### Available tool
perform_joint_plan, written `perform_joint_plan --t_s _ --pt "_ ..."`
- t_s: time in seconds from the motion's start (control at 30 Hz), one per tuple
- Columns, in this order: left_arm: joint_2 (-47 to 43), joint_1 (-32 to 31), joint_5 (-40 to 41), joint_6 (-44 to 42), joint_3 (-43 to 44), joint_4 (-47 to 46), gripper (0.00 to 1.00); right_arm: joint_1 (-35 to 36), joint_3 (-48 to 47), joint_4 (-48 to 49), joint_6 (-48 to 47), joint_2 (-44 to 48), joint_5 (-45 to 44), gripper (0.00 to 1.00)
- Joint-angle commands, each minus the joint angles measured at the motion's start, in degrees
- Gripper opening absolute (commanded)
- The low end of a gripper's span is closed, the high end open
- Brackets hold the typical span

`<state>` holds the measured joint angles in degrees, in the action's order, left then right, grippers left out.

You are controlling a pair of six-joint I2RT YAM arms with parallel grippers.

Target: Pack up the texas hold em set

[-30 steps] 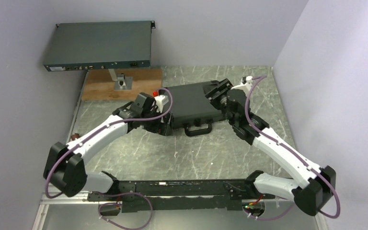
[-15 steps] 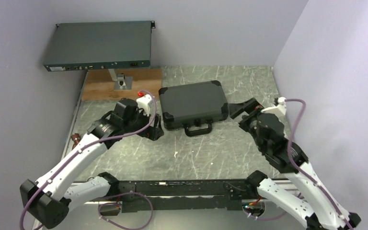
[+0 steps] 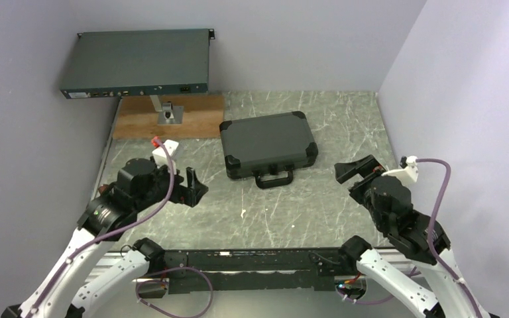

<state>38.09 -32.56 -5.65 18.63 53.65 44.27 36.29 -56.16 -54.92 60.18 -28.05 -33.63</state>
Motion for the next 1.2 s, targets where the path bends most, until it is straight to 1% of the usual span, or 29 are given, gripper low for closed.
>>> perform_joint_plan --t_s 0.0,0.1,0.23,0.4,0.57,0.7,0.9,0.93,1.07,1.17 --pt "-4.4 0.0 4.9 0.8 1.4 3.9 1.0 -0.1 -0.1 -4.8 2.8 3.5 -0.8 0.98" --pt "-9.9 0.0 8.7 1.4 -1.0 2.6 1.0 -0.1 1.0 -4.8 1.5 5.4 -0.3 0.98" --pt "-19.7 -0.1 10.1 1.0 -9.3 -3.8 1.0 -0.1 2.1 -4.3 0.8 6.7 -0.7 0.98" --pt "-28.5 0.0 11.4 2.1 -17.2 -8.1 1.0 -0.1 2.3 -2.3 -1.5 5.2 -0.2 0.99" --pt "-34.6 0.0 11.9 0.8 -20.7 -10.9 1.0 -0.1 2.0 -0.5 -3.3 2.7 -0.4 0.99" --pt "-35.2 0.0 13.7 0.4 -21.0 -10.8 1.0 -0.1 1.5 0.3 -3.8 0.5 -0.6 0.99" --pt "-34.2 0.0 13.5 0.5 -20.9 -10.7 1.0 -0.1 1.1 1.5 -4.1 -1.7 -0.7 0.99" --pt "-34.2 0.0 13.4 0.4 -21.0 -10.7 1.0 -0.1 1.1 2.0 -4.2 -1.9 -0.5 0.97" --pt "-33.9 0.0 12.8 0.0 -21.4 -11.3 1.0 -0.1 1.7 6.6 -8.0 -2.7 4.7 0.96" --pt "-33.5 -0.1 12.1 -0.2 -21.4 -11.6 1.0 -0.1 1.2 6.3 -6.8 -3.9 4.3 0.99"
